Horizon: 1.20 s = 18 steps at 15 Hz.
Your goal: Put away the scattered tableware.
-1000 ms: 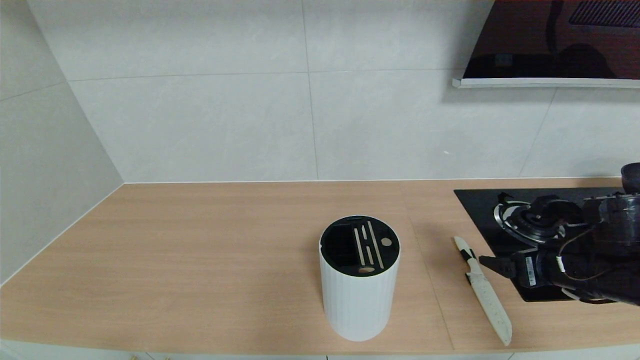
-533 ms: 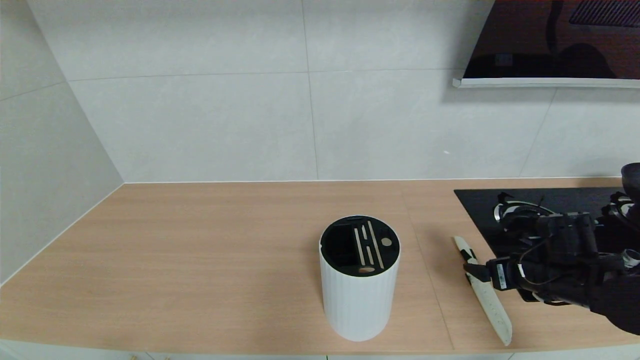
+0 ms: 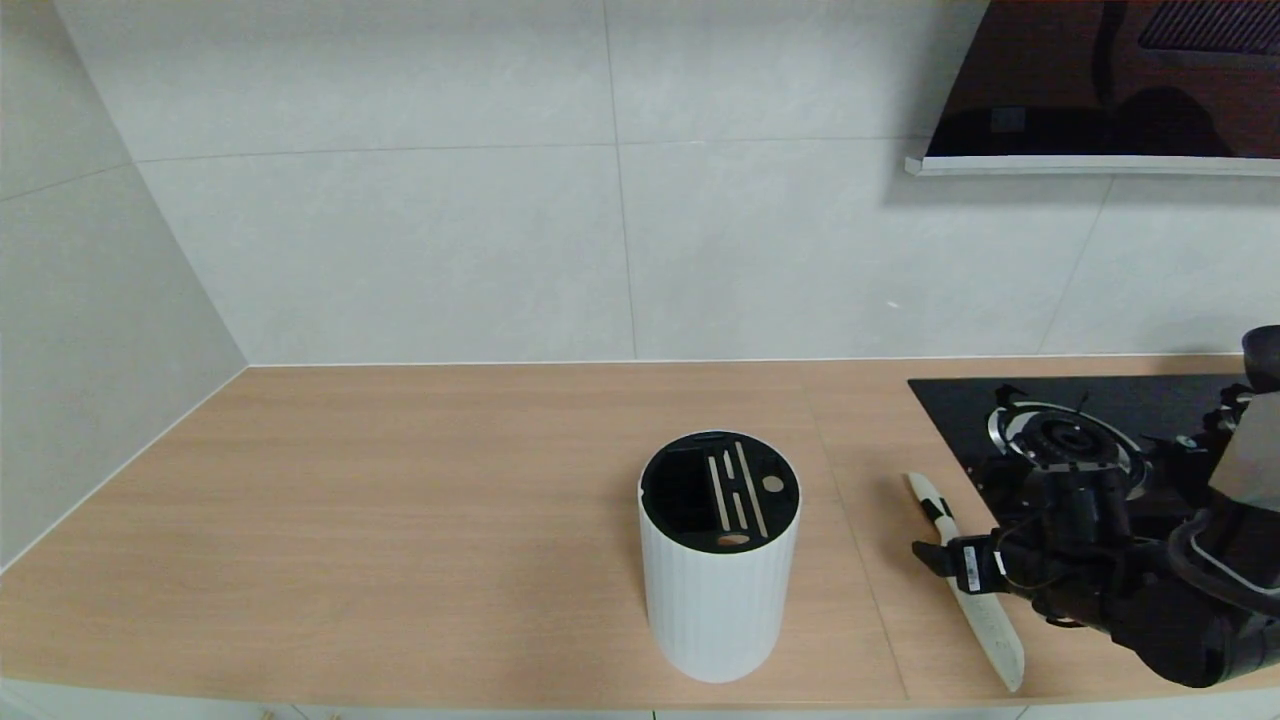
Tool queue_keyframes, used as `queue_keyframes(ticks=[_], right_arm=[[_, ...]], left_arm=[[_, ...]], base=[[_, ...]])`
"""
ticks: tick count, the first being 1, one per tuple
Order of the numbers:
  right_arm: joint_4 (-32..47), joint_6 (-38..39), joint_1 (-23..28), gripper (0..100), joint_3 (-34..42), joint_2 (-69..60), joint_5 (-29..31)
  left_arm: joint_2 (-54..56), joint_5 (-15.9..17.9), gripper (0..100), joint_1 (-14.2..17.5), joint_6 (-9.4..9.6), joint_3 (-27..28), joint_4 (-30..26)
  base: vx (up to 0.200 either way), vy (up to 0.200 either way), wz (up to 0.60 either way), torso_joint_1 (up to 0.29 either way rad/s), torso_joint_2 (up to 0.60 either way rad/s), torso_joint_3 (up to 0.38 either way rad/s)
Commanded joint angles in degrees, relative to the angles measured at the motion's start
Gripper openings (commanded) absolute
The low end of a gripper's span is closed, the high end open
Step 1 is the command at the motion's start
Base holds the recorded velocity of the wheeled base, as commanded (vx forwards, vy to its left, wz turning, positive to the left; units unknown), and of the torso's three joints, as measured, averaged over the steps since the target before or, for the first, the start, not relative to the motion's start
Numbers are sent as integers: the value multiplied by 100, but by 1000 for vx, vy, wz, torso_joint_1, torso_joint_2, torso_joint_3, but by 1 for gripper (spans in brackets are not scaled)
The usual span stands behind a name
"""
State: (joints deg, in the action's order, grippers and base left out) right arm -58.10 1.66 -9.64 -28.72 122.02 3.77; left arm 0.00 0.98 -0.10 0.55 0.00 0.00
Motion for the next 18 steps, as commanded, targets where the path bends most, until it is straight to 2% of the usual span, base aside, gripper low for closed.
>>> queue_keyframes(ticks=[1,18], right_arm=[[-140,1,6,100,-2,332,45],[-544,-8,85,100,-46,771,177]], left_arm=[[0,-1,100,1,7,0,0],[0,-1,100,1,7,0,0]], base=[[0,0,0,0,0,0],[0,0,0,0,0,0]])
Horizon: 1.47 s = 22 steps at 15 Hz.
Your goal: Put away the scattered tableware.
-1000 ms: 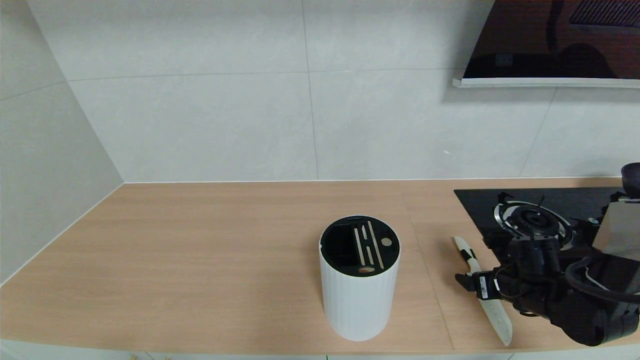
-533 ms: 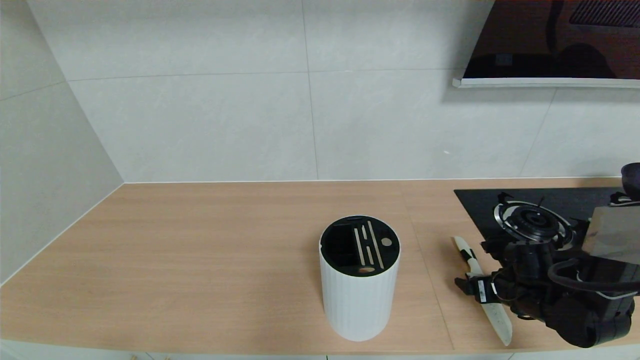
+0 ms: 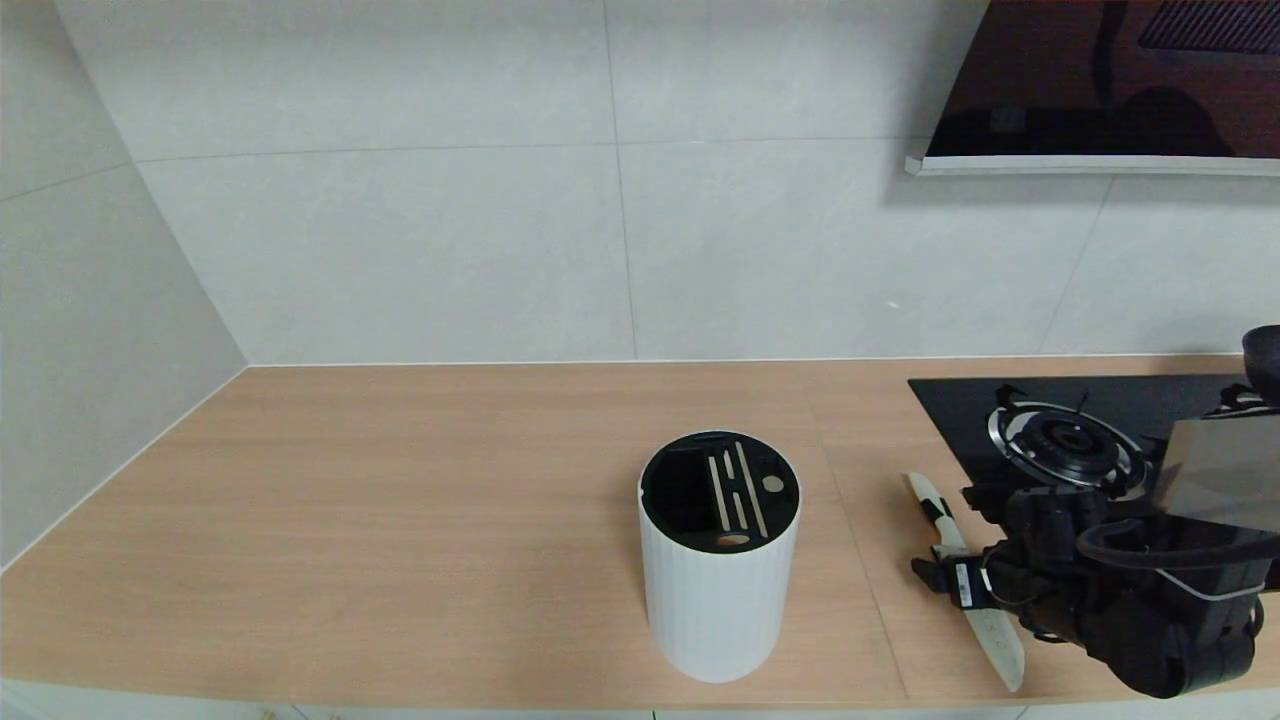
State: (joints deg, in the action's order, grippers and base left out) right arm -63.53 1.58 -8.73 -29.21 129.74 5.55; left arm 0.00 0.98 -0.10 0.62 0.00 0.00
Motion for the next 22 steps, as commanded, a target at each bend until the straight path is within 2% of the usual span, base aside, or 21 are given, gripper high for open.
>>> queue_keyframes(ticks=[1,3,4,14,19,22], right_arm=[[-2,0,3,100,3,-2,-1],[-11,0,12,100,-6,51,-1],[-11,0,12,0,-6,77,-1],[-46,0,12,0,29,-116,-1],[42,114,-32,0,223,-1267,-1],[464,202,-129,0,249,-2085,-27]], left_arm=[[0,-1,100,1,-1,0,0],[0,-1,100,1,-1,0,0],[0,-1,100,1,-1,0,0],[0,-1,100,1,-1,0,0],[0,-1,100,1,26,0,0],[0,-1,100,1,-18,0,0]], base=[[0,0,0,0,0,0],[0,0,0,0,0,0],[0,0,0,0,0,0],[0,0,0,0,0,0],[0,0,0,0,0,0],[0,0,0,0,0,0]])
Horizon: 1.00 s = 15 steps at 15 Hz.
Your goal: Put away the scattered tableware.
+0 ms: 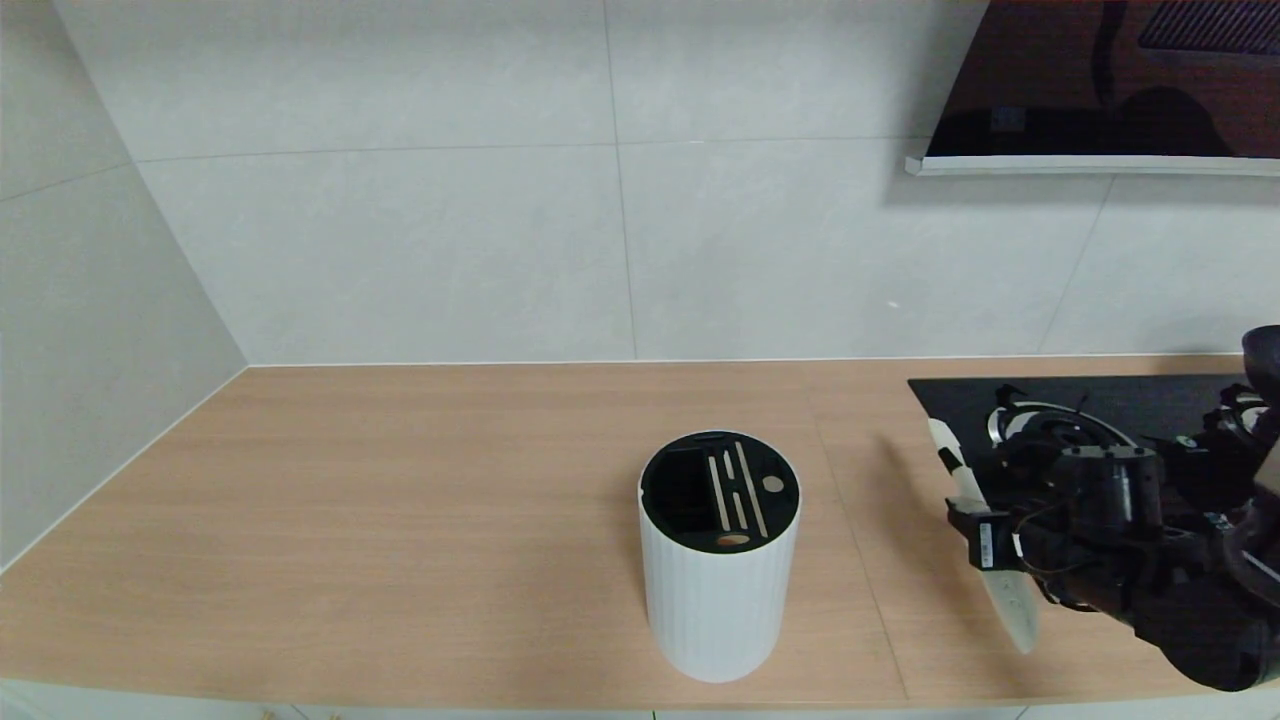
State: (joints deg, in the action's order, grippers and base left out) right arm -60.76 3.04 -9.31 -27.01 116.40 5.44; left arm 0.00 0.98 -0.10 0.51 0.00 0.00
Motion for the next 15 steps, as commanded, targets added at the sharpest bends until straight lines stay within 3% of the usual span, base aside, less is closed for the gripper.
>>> queue_keyframes(ticks=[1,4,5,7,8,9,11,13,15], right_arm=[[328,66,-115,0,38,-961,-25],[741,66,-273,0,38,-1532,-60],[741,13,-308,0,117,-1726,-131],[732,-101,-308,0,38,-1866,-280],[811,-242,-308,0,-340,-1901,-333],[1075,-251,-325,0,-682,-1919,-333],[1945,-233,-484,0,-1473,-2059,-350],[2226,-207,-783,0,-2010,-2042,-333],[2358,-207,-1178,0,-2379,-2024,-333]], left_arm=[[0,-1,100,1,-7,0,9],[0,34,100,1,-86,202,185],[0,324,100,1,-412,501,114],[-26,1142,100,-8,-455,870,-299],[-264,1959,100,-34,-702,1415,-844],[-554,2460,100,-34,-877,1758,-1063],[-1485,3550,100,-43,-1115,2338,-1055],[-2531,4385,100,-43,-1106,2900,-958],[-3577,4921,100,-78,-1097,3586,-896]], base=[[0,0,0,0,0,0],[0,0,0,0,0,0],[0,0,0,0,0,0],[0,0,0,0,0,0],[0,0,0,0,0,0],[0,0,0,0,0,0],[0,0,0,0,0,0],[0,0,0,0,0,0],[0,0,0,0,0,0]])
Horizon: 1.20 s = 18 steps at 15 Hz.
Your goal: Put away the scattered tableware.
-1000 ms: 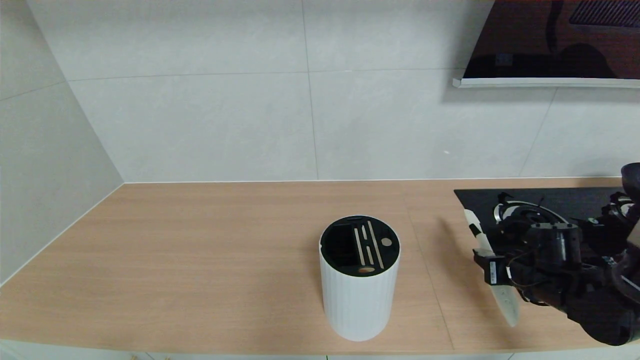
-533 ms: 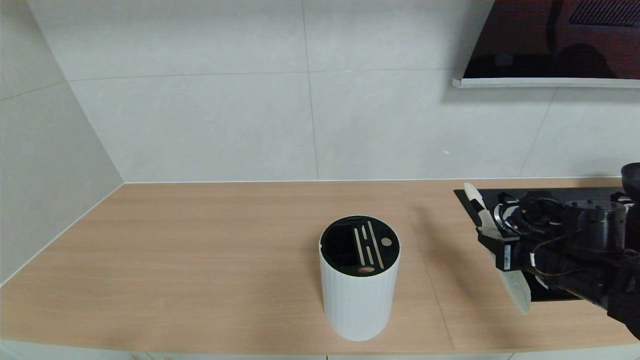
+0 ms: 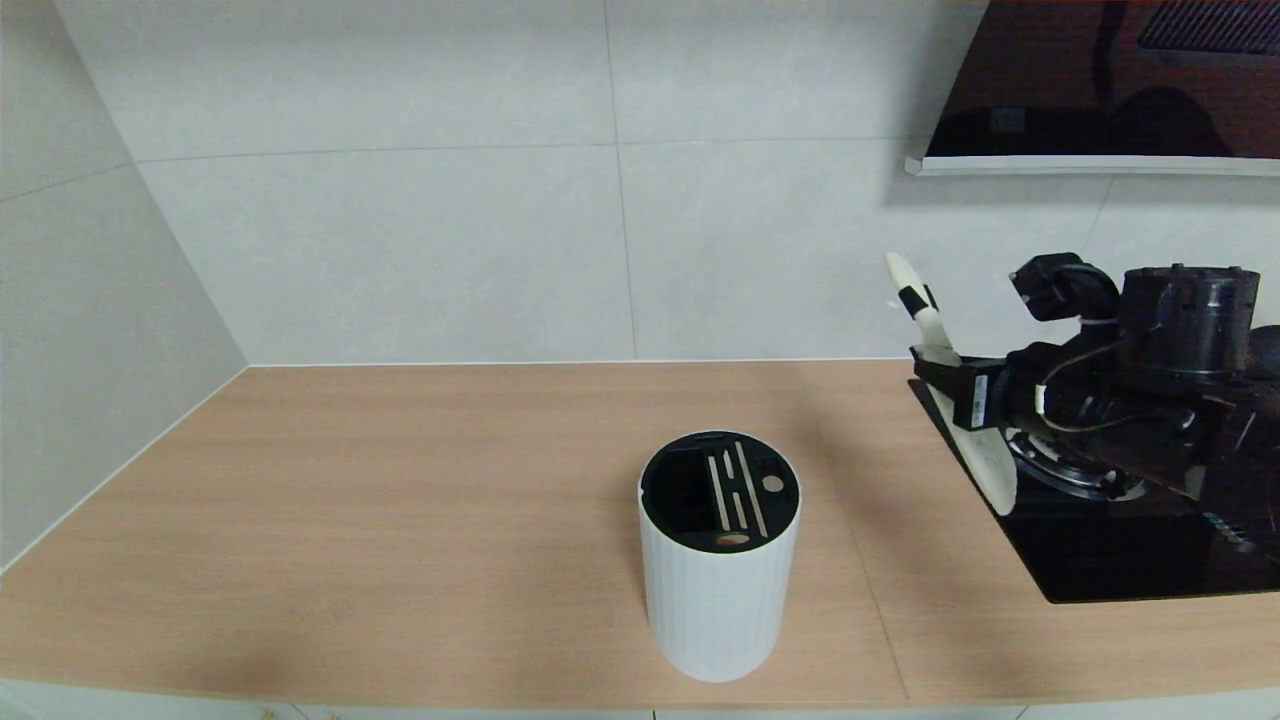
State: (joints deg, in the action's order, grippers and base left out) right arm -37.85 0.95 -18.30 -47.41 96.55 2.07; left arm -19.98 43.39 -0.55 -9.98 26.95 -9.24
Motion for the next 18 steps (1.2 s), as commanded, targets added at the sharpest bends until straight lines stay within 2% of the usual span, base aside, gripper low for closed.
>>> queue_keyframes(ticks=[1,3,4,5,6,7,9,10,11,13,14,16,17,18], right_arm=[[190,10,-455,0,-506,-57,12],[331,19,-807,0,-585,-172,56],[331,28,-1018,0,-568,-268,74],[366,81,-1211,0,-568,-347,74],[410,142,-1299,0,-559,-356,74],[551,353,-1572,0,-559,-391,83],[604,529,-1923,0,-550,-409,118],[612,634,-2169,0,-541,-470,250],[604,687,-2336,0,-541,-514,355],[604,731,-2538,0,-515,-523,390],[568,740,-2802,0,-401,-523,408],[560,810,-3048,0,-374,-506,408],[560,872,-3118,0,-374,-497,408],[560,977,-3189,0,-409,-470,408]], left_arm=[[-2063,812,100,-130,-47,1225,63],[-2915,838,100,-464,-91,1620,344],[-3302,838,100,-692,-179,1638,687],[-3662,829,100,-965,-487,1585,1065],[-3820,829,100,-1114,-715,1515,1311],[-4189,812,100,-1228,-1410,1286,2242],[-4523,812,100,-1272,-2297,1102,3438],[-4743,724,100,-1439,-3001,1040,4158],[-4919,451,100,-1606,-3422,961,4598],[-5183,-14,100,-1888,-3677,917,4993],[-5508,-709,100,-2257,-3721,917,5213],[-5771,-1271,100,-2608,-3730,943,5345],[-5877,-1456,100,-2722,-3721,935,5450],[-6044,-1799,100,-2802,-3721,943,5644]], base=[[0,0,0,0,0,0],[0,0,0,0,0,0],[0,0,0,0,0,0],[0,0,0,0,0,0],[0,0,0,0,0,0],[0,0,0,0,0,0],[0,0,0,0,0,0],[0,0,0,0,0,0],[0,0,0,0,0,0],[0,0,0,0,0,0],[0,0,0,0,0,0],[0,0,0,0,0,0],[0,0,0,0,0,0],[0,0,0,0,0,0]])
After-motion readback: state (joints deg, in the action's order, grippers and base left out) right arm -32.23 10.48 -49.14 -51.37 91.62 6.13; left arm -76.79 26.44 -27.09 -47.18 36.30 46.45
